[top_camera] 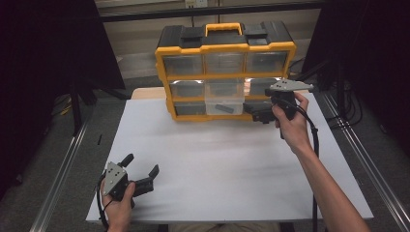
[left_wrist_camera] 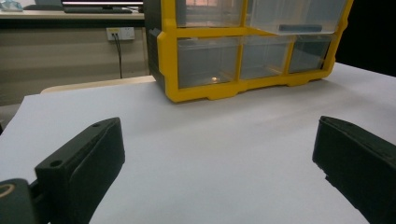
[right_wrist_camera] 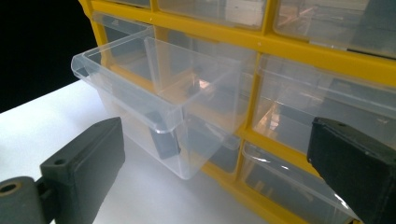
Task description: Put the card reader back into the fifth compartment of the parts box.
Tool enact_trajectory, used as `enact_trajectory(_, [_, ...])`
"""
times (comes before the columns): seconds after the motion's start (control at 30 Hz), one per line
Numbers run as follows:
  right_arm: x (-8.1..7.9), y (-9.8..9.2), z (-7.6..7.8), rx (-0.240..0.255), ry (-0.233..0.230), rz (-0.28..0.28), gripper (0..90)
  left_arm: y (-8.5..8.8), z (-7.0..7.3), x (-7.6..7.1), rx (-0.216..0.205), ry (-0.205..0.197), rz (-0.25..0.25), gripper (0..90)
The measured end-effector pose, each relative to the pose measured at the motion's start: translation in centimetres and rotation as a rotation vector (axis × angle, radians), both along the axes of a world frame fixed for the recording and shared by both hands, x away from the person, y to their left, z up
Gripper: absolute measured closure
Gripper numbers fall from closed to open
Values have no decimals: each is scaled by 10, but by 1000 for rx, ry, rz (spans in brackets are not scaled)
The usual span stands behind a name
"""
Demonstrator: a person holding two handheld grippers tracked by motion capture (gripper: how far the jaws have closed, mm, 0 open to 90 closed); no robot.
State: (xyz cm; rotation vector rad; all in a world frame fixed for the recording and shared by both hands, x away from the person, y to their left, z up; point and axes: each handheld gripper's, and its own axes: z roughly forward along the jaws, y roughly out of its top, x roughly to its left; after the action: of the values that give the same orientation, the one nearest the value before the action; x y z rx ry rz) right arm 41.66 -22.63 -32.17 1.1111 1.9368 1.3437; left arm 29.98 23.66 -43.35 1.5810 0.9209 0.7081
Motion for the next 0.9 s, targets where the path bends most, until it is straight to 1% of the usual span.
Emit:
enact_trajectory(0.1, [-5, -1, -4, 4, -2, -8, 39, -1, 0, 0, -8, 4, 0, 24])
enact_trajectory(0.13, [-6, -1, -5, 7, 0, -11, 39, 0, 0, 0, 0, 0, 1, 24])
enact_trajectory(0.2, [-9, -1, -8, 23, -9, -12, 38, 0, 0, 0, -6, -1, 2, 24])
enact_trajectory(0.3, [-14, -2, -13, 27, -19, -18, 37, 0, 0, -1, 1, -1, 2, 25])
enact_trajectory(0.33, [-16, -1, -15, 31, -23, -21, 36, 0, 0, -1, -5, -1, 2, 24])
enact_trajectory(0.53, [-27, -2, -23, 33, -45, -27, 36, 0, 0, -1, -6, -3, 6, 25])
enact_trajectory(0.63, [-33, -3, -26, 37, -45, -27, 36, 0, 1, -1, -6, -4, 6, 24])
enact_trajectory(0.7, [-38, -3, -29, 39, -58, -35, 30, 0, 1, -1, -4, -6, 11, 24])
enact_trajectory(0.77, [-42, -4, -32, 42, -59, -36, 25, 0, 1, -1, -17, -5, 14, 24])
enact_trajectory(0.83, [-46, -5, -36, 47, -57, -41, 16, 1, 1, -2, -8, -4, 14, 24])
enact_trajectory(0.87, [-48, -5, -37, 43, -60, -41, 10, 0, 1, -1, -13, -4, 15, 24])
enact_trajectory(0.9, [-50, -6, -39, 39, -61, -55, 5, 0, 1, -1, -12, -4, 15, 24])
